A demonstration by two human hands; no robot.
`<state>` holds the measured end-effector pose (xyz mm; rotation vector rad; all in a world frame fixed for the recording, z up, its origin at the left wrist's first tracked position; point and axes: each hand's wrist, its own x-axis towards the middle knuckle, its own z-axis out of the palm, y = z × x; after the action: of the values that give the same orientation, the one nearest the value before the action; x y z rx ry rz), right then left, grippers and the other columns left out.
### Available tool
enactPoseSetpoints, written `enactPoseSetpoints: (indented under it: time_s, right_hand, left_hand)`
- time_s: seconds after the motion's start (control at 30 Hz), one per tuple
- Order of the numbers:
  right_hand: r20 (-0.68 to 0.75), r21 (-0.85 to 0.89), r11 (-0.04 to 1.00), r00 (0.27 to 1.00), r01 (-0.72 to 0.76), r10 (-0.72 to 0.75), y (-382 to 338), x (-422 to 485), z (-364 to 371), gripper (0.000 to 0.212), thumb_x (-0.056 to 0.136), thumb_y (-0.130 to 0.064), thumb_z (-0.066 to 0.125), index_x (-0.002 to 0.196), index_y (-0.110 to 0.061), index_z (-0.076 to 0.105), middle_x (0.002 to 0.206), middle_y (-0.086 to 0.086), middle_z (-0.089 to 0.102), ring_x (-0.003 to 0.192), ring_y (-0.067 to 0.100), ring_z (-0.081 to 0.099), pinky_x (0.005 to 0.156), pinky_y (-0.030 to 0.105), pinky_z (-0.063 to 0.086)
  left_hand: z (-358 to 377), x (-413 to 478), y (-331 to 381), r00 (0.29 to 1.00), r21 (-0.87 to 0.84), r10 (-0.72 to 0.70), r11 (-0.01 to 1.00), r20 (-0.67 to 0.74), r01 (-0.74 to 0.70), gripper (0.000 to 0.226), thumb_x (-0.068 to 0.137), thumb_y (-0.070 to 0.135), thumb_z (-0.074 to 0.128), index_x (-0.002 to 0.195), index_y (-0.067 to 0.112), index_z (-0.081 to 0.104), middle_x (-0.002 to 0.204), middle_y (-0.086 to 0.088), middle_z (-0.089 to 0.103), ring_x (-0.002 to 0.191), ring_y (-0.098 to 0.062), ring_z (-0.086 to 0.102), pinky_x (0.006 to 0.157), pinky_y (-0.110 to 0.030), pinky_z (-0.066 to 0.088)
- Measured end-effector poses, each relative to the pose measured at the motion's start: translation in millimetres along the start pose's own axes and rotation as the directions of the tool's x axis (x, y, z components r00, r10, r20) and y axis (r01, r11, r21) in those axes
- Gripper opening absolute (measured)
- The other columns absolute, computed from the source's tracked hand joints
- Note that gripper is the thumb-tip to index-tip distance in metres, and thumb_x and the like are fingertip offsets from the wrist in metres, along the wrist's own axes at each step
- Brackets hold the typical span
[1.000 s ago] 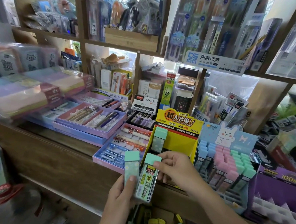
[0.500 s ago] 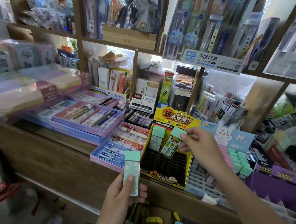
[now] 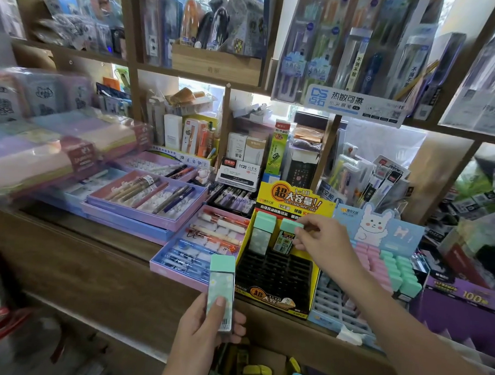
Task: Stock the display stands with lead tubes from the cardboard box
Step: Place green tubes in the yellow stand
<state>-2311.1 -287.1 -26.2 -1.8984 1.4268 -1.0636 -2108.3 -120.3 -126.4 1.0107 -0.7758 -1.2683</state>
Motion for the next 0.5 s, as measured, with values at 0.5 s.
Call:
enactPoseSetpoints:
  time_s: [0.5]
  right_hand:
    - [0.07, -0.394, 0.902, 0.984, 0.176, -0.161, -6.3, 9.4, 5.1, 0.008, 0.099, -0.012, 0.063, 0.101, -0.02, 0.064, 0.089, 0.002, 0.07, 0.082, 0.023, 0.07, 0.072, 0.042, 0.059]
  left_hand:
    - [-1.1, 0.7, -1.7, 1.0, 0.033, -0.009, 0.999, 0.002, 0.009, 0.032, 0.098, 0.025, 0.053, 0.124, 0.008, 0.06, 0.086, -0.03, 0.071, 0.069, -0.033, 0.068, 0.059, -0.037, 0.057]
